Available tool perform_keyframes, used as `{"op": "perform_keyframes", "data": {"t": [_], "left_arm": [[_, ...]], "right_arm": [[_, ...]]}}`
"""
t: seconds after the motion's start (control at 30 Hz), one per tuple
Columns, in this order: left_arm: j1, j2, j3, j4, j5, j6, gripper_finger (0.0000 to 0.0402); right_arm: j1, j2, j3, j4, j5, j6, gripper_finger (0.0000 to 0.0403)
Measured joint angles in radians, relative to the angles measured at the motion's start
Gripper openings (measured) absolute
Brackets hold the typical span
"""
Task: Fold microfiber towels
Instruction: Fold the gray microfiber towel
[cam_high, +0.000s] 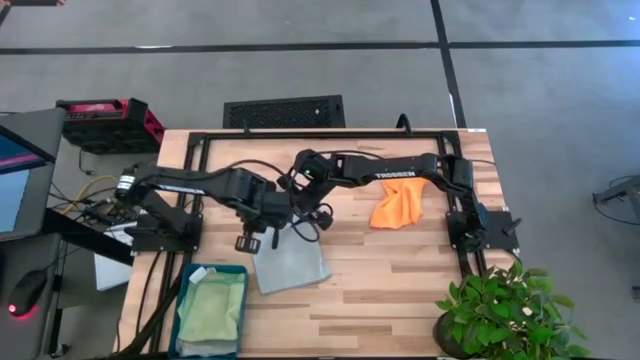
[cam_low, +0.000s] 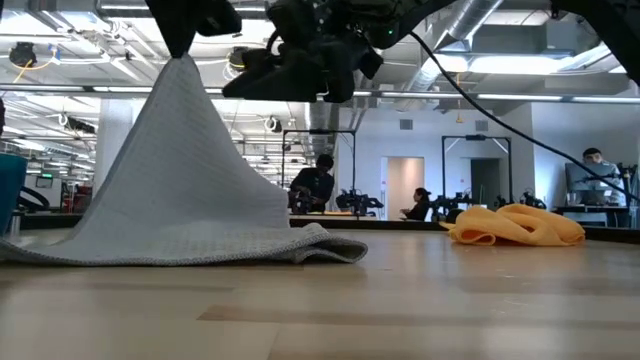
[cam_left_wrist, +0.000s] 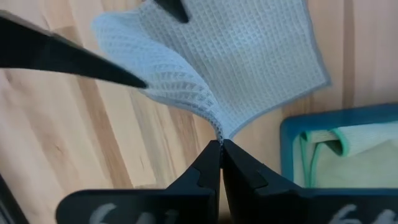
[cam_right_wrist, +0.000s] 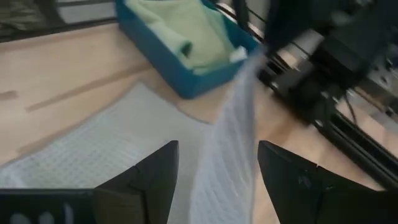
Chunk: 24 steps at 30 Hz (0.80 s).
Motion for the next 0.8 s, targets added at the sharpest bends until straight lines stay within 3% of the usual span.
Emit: {"op": "perform_keyframes", "data": {"t": [0.37, 0.8], "left_arm": [[-0.004, 0.006, 0.017, 0.066, 0.008, 0.049, 0.0], [-0.011, 0.008, 0.019, 0.079, 0.016, 0.057, 0.0]], "right_arm": [[0.026, 0.0, 0.0, 0.134, 0.003, 0.007, 0.0244], [0.026, 0.002, 0.0, 0.119, -0.022, 0.006, 0.0244]]}}
